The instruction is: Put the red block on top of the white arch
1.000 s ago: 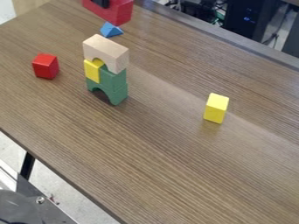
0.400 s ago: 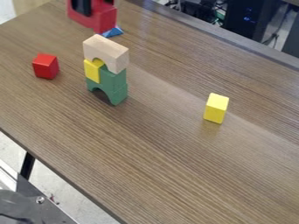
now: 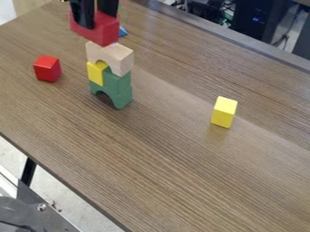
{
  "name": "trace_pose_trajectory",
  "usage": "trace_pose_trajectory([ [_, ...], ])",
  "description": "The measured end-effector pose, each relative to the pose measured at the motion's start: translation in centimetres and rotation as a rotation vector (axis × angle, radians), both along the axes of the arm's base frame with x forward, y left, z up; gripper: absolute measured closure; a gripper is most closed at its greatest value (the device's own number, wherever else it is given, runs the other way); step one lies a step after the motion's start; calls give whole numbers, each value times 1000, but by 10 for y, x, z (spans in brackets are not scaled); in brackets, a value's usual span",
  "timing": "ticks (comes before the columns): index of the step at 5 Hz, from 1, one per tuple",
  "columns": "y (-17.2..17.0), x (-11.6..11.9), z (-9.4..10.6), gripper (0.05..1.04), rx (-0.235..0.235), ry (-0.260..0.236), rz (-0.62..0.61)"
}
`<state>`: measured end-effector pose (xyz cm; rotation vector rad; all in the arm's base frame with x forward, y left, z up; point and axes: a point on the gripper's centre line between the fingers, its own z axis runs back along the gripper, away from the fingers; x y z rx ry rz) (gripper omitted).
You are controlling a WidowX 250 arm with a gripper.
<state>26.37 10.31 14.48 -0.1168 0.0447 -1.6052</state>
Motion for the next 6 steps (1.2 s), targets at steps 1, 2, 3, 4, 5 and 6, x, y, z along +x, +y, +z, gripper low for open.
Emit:
trace_pose_trajectory([
  [1, -4, 4, -5, 535, -4, 3, -12],
  [2, -11, 9, -14, 535, -16, 22, -16],
  [3, -13, 12, -15, 535, -24, 23, -7],
  [4, -14, 18, -16, 535, -24, 17, -2],
  [5, -15, 19, -17, 535, -26, 18, 5],
  [6, -16, 20, -17, 458, -24, 15, 8],
])
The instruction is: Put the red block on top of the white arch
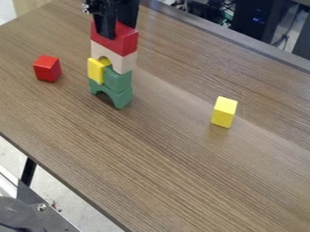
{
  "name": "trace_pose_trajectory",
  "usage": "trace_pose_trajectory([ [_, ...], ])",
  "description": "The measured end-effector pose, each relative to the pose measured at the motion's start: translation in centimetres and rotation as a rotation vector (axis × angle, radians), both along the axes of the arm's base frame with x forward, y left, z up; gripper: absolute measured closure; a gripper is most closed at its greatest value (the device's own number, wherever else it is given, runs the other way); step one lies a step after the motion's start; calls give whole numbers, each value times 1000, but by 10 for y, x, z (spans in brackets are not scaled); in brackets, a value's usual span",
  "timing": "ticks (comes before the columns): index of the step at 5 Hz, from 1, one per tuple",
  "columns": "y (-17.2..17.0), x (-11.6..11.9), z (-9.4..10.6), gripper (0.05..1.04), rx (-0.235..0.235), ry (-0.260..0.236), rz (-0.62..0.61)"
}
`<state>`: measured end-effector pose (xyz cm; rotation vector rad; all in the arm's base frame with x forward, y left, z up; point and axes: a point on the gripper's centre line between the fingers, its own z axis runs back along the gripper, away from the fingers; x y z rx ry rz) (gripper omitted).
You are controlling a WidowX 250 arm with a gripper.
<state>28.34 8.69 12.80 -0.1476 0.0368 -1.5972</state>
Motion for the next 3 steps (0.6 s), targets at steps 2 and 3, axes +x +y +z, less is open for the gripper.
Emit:
trace_pose_trajectory([
  [2, 1, -1, 0, 77, -10, 3, 57],
  [3, 1, -1, 0, 83, -9, 4, 71],
])
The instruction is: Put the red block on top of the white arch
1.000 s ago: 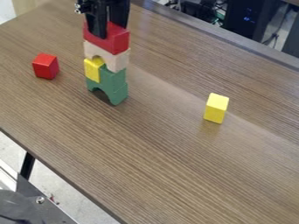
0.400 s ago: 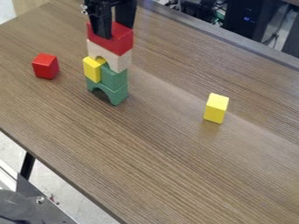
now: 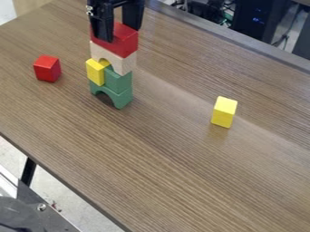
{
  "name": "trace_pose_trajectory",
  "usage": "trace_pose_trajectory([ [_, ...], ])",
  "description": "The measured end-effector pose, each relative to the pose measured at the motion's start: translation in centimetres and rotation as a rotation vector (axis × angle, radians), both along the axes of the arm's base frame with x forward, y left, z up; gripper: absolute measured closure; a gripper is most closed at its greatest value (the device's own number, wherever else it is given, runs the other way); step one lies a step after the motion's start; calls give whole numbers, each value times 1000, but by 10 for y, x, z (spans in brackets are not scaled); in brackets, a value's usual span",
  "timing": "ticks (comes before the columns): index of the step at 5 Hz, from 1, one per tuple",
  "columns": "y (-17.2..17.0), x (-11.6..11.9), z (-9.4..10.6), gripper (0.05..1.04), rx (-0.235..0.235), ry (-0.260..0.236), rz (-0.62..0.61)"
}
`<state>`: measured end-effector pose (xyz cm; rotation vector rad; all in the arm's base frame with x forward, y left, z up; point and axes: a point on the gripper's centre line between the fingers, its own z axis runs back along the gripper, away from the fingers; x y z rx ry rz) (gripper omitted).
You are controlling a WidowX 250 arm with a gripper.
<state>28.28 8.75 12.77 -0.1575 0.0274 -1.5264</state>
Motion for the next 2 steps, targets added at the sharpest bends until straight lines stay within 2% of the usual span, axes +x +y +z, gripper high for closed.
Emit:
trace_pose_trajectory([
  [1, -2, -2, 2, 83, 10, 12, 9],
  [2, -2, -2, 27, 83, 24, -33, 9],
])
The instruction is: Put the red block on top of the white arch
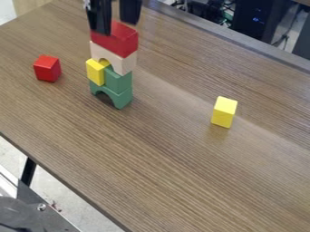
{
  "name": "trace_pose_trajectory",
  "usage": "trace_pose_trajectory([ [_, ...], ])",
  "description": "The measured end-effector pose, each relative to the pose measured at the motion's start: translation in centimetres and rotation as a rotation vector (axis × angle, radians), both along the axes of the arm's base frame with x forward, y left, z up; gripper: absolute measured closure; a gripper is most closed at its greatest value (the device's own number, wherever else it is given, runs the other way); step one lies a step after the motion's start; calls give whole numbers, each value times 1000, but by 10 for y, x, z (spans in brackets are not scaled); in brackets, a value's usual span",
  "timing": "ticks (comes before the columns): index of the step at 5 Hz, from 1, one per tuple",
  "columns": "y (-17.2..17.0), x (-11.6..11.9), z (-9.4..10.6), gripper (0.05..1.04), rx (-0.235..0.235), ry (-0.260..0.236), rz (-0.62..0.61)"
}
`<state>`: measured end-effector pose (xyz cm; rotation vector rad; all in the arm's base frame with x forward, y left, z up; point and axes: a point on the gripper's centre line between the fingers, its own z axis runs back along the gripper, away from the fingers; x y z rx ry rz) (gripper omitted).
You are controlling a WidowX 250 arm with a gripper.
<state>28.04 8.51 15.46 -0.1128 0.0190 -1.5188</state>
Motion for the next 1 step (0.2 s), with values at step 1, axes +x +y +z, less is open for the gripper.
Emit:
trace_pose_trajectory([
  [1, 0, -1, 30, 83, 14, -45, 9],
])
